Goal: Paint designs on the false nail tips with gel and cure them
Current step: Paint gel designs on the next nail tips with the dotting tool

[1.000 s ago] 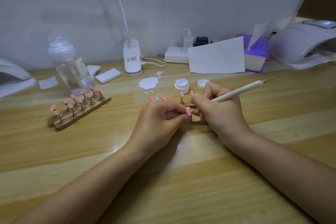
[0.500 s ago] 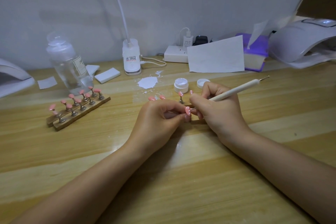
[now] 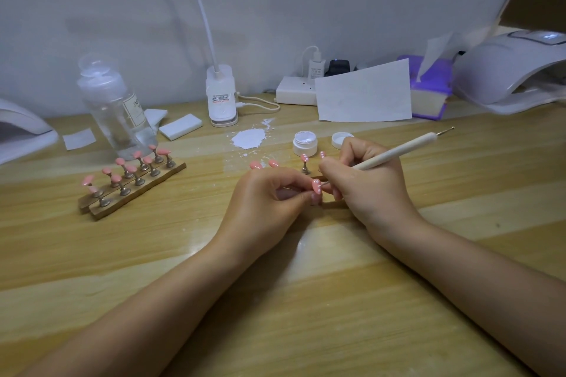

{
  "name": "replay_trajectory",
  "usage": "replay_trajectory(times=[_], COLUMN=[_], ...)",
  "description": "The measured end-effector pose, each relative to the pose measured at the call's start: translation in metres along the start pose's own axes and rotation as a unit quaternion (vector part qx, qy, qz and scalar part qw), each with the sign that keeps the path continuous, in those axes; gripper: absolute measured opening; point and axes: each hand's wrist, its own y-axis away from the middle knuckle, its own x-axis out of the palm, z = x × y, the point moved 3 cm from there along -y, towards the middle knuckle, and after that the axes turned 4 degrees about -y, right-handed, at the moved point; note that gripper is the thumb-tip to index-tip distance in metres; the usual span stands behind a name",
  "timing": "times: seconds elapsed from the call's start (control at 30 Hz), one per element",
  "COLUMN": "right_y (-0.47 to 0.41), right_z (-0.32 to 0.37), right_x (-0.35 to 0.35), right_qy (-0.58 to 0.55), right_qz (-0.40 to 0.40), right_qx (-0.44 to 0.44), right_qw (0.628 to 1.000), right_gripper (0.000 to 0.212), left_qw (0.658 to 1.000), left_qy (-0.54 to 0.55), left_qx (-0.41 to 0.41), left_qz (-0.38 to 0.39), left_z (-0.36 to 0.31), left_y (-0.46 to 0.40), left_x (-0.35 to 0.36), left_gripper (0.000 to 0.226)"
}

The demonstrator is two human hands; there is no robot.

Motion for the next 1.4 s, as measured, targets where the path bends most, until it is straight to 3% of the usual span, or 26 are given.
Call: replay_trajectory(times=[0.6, 0.83, 1.0, 1.13, 1.4], right_y=[0.000, -0.006, -0.005, -0.003, -0.004], right_z=[-0.001, -0.004, -0.004, -0.004, -0.009], right_x=[0.000, -0.011, -0.008, -0.007, -0.009], right_qy=[-0.009, -0.052, -0.036, -0.035, -0.038], right_qz=[-0.003, -0.090, -0.017, 0.041, 0.010], right_qx=[0.001, 0.007, 0.002, 0.006, 0.030], right_qw=[1.000, 0.995, 0.999, 0.999, 0.999], right_gripper=[0.039, 0.036, 0.024, 0.030, 0.040], left_qw=[1.000, 1.000, 1.000, 1.000, 1.000], left_qy=[-0.003, 0.006, 0.011, 0.006, 0.003], left_qx=[0.004, -0.018, -0.020, -0.017, -0.017], left_qz=[0.000, -0.003, -0.004, -0.002, 0.001], left_z=[-0.002, 0.000, 0.000, 0.000, -0.001], left_y=[0.000, 0.001, 0.001, 0.001, 0.001], left_x=[0.000, -0.001, -0.002, -0.002, -0.002], left_gripper=[0.011, 0.017, 0.012, 0.018, 0.017])
